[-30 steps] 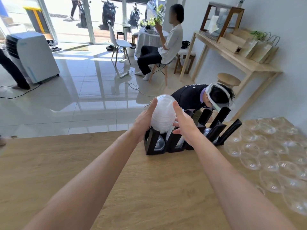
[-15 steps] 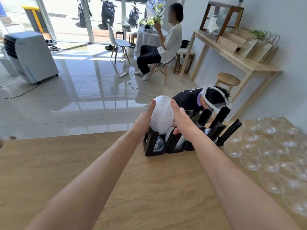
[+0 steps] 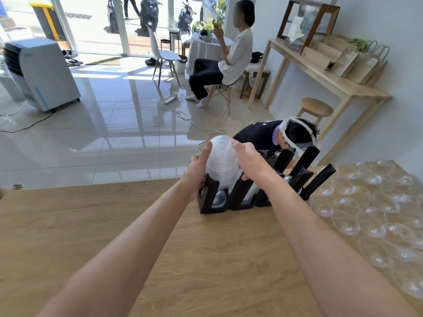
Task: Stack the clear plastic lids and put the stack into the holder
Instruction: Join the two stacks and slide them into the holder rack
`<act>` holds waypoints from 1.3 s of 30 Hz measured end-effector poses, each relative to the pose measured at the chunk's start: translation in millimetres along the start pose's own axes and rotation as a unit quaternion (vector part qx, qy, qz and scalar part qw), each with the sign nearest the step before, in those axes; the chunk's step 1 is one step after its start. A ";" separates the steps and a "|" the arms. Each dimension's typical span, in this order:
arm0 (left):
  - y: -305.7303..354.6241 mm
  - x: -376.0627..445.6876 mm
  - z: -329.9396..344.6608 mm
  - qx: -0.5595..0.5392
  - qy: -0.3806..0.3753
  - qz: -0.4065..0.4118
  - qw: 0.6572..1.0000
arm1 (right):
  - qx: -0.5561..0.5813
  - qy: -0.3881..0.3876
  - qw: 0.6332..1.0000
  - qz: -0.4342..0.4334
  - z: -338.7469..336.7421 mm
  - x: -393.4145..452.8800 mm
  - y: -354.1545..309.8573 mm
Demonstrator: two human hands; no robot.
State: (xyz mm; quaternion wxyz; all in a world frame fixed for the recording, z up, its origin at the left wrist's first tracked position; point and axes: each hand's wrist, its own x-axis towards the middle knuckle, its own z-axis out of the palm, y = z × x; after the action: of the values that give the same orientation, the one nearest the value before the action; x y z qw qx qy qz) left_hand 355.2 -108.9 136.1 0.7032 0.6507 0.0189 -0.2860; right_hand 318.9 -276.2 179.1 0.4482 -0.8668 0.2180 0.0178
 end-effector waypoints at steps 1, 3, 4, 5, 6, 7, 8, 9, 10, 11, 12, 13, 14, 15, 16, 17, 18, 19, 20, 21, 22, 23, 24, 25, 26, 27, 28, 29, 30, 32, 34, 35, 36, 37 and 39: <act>-2.4 0.2 0.4 0.005 -0.006 0.007 1.000 | -0.003 -0.003 1.000 -0.003 -0.9 0.5 1.0; -6.9 1.3 1.1 0.010 -0.016 0.019 1.000 | -0.014 -0.017 1.000 -0.018 -3.2 1.9 3.5; -8.4 1.3 0.4 0.009 -0.021 0.026 0.999 | -0.014 -0.023 0.999 -0.030 -3.6 2.4 4.3; -9.4 1.8 -0.5 0.008 -0.026 0.032 0.999 | -0.008 -0.028 0.999 -0.043 -4.1 2.9 4.9; -10.6 2.2 -1.7 0.005 -0.031 0.036 0.999 | -0.001 -0.031 0.998 -0.055 -4.8 3.5 5.3; -12.3 2.8 -2.3 0.004 -0.037 0.042 0.998 | 0.003 -0.033 0.997 -0.065 -5.8 3.7 5.5; -14.9 3.5 -2.9 0.006 -0.044 0.053 0.998 | 0.000 -0.034 0.997 -0.074 -6.7 3.8 5.8; -19.0 4.8 -3.4 0.008 -0.052 0.067 0.996 | -0.007 -0.034 0.996 -0.082 -7.0 3.5 6.1; -23.9 6.0 -3.8 0.007 -0.062 0.081 0.995 | -0.016 -0.036 0.995 -0.089 -7.3 3.6 6.8; -28.1 6.8 -4.4 0.007 -0.070 0.093 0.993 | -0.025 -0.038 0.995 -0.093 -7.1 3.3 7.0; -31.5 7.1 -5.6 0.008 -0.074 0.100 0.992 | -0.031 -0.042 0.994 -0.095 -6.7 3.1 7.5; -34.0 7.6 -7.5 0.011 -0.075 0.101 0.992 | -0.035 -0.044 0.994 -0.095 -6.1 2.8 7.7; -35.5 8.3 -9.4 0.016 -0.075 0.096 0.992 | -0.038 -0.043 0.994 -0.095 -6.1 2.7 7.9; -36.6 10.0 -11.1 0.021 -0.075 0.089 0.993 | -0.044 -0.041 0.994 -0.096 -6.6 2.5 7.9; -38.2 12.4 -12.7 0.027 -0.078 0.085 0.993 | -0.052 -0.040 0.993 -0.096 -7.7 2.2 7.9; -39.6 14.9 -13.7 0.032 -0.084 0.082 0.993 | -0.063 -0.044 0.992 -0.097 -8.8 2.0 7.9; -40.8 16.8 -14.5 0.036 -0.089 0.077 0.992 | -0.077 -0.050 0.991 -0.099 -9.7 1.8 8.5; -42.2 18.2 -15.1 0.041 -0.093 0.072 0.992 | -0.095 -0.055 0.989 -0.101 -10.4 1.2 9.1; -44.3 19.6 -15.5 0.043 -0.098 0.067 0.992 | -0.110 -0.056 0.987 -0.103 -10.5 0.8 10.1; -47.0 20.8 -15.7 0.043 -0.102 0.066 0.992 | -0.121 -0.055 0.986 -0.105 -10.1 0.5 10.9; -49.5 21.8 -16.1 0.046 -0.102 0.069 0.991 | -0.129 -0.053 0.984 -0.108 -9.2 0.9 11.8; -52.2 21.5 -16.3 0.050 -0.099 0.076 0.991 | -0.136 -0.049 0.983 -0.111 -8.4 1.5 12.7; -55.2 20.8 -16.4 0.054 -0.095 0.084 0.990 | -0.142 -0.046 0.982 -0.113 -7.8 2.0 13.4; -58.3 20.8 -16.3 0.055 -0.090 0.087 0.991 | -0.144 -0.045 0.982 -0.113 -7.1 2.8 14.3; -61.4 21.5 -16.7 0.053 -0.082 0.084 0.992 | -0.143 -0.046 0.982 -0.113 -6.7 3.6 15.2; -63.8 21.8 -17.1 0.049 -0.069 0.080 0.993 | -0.142 -0.047 0.982 -0.114 -6.0 4.4 16.4; -65.1 21.5 -17.4 0.044 -0.057 0.075 0.995 | -0.143 -0.045 0.982 -0.116 -5.3 5.6 17.6; -64.8 20.9 -16.6 0.040 -0.047 0.072 0.996 | -0.145 -0.044 0.982 -0.117 -4.7 6.8 18.5; -64.9 20.8 -16.0 0.037 -0.041 0.069 0.996 | -0.149 -0.044 0.981 -0.115 -3.5 8.3 19.4; -65.9 22.3 -14.9 0.028 -0.038 0.058 0.997 | -0.167 -0.046 0.979 -0.105 -1.5 11.2 21.1; -69.9 25.1 -15.5 0.021 -0.043 0.042 0.998 | -0.188 -0.049 0.976 -0.092 0.2 13.7 23.3; -73.1 27.0 -16.5 0.020 -0.048 0.036 0.998 | -0.193 -0.050 0.976 -0.088 1.2 14.8 24.6; -75.9 29.4 -17.6 0.020 -0.054 0.031 0.998 | -0.194 -0.049 0.976 -0.088 2.0 15.6 25.3; -78.4 31.6 -18.7 0.022 -0.059 0.028 0.998 | -0.196 -0.047 0.975 -0.089 2.7 16.3 25.7; -80.1 34.5 -19.3 0.031 -0.060 0.019 0.998 | -0.200 -0.046 0.974 -0.092 2.8 17.3 25.0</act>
State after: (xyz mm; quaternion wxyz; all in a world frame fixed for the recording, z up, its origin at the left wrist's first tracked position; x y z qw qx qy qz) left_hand 356.5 -103.2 47.0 0.6875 0.6545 -0.0443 -0.3115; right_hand 325.2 -292.9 154.3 0.2749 -0.9535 0.1084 0.0591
